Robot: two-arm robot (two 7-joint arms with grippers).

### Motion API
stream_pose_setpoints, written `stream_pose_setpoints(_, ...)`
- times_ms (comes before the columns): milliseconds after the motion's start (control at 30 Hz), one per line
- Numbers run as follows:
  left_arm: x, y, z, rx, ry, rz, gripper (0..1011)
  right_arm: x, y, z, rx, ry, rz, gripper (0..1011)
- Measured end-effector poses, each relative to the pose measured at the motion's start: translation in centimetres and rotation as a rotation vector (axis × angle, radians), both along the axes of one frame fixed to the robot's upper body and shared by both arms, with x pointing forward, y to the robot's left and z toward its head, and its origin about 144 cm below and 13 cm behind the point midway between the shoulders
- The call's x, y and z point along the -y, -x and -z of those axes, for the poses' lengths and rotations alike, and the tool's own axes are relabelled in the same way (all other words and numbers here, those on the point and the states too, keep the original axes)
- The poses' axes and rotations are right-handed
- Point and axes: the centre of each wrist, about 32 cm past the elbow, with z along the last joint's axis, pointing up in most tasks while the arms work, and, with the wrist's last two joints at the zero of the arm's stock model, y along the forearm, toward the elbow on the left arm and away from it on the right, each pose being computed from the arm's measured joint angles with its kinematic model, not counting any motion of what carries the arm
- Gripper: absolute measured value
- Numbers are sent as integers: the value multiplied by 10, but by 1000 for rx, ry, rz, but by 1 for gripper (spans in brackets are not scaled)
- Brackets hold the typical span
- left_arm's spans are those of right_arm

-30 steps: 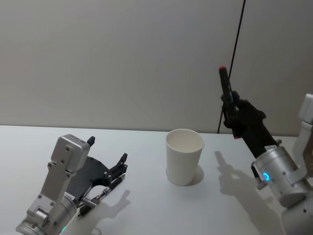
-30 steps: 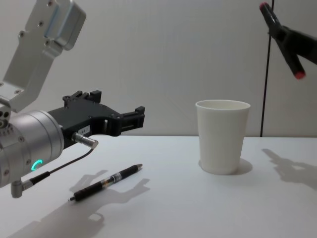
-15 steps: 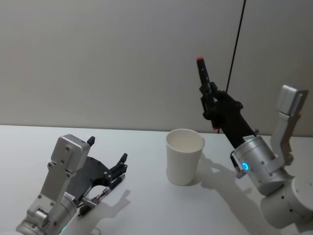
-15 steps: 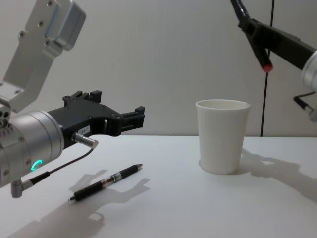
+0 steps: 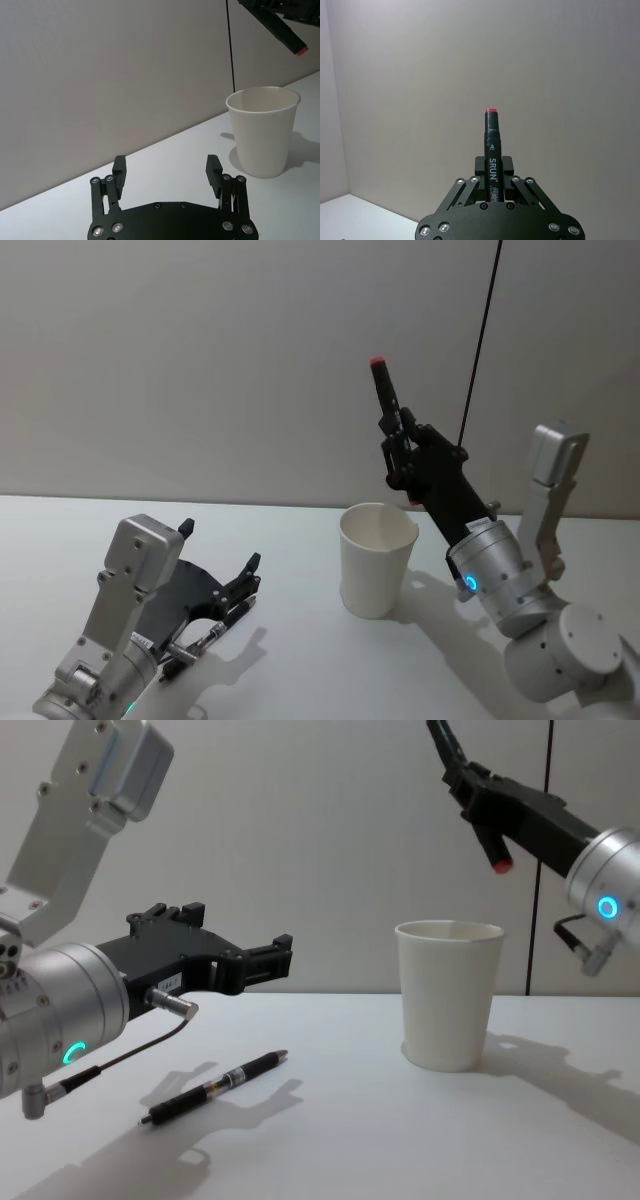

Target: Place the pen into the pen holder.

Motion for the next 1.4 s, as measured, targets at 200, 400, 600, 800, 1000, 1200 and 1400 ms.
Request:
stream_pose_setpoints(200, 0, 0, 0, 0, 0, 0, 1003, -3, -2, 9, 25, 25, 9, 193)
stream_pose_setpoints(400, 0, 0, 0, 0, 0, 0, 1003, -6, -2, 15, 35, 42, 12, 193)
stream_pose_setpoints(600, 0, 0, 0, 0, 0, 0, 1003, -9, -2, 20, 35, 53, 14, 193)
stream_pose_setpoints(800, 0, 0, 0, 0, 0, 0, 1003, -12, -1, 25, 23, 59, 19, 193)
stream_pose_setpoints(1000, 0, 0, 0, 0, 0, 0, 1003, -16, -1, 29, 1, 62, 25, 193)
stream_pose_setpoints(1200, 0, 0, 0, 0, 0, 0, 1003, -20, -1, 32, -20, 65, 29, 193)
stream_pose_setpoints(1400, 0, 0, 0, 0, 0, 0, 1003, -23, -1, 35, -35, 69, 32, 193)
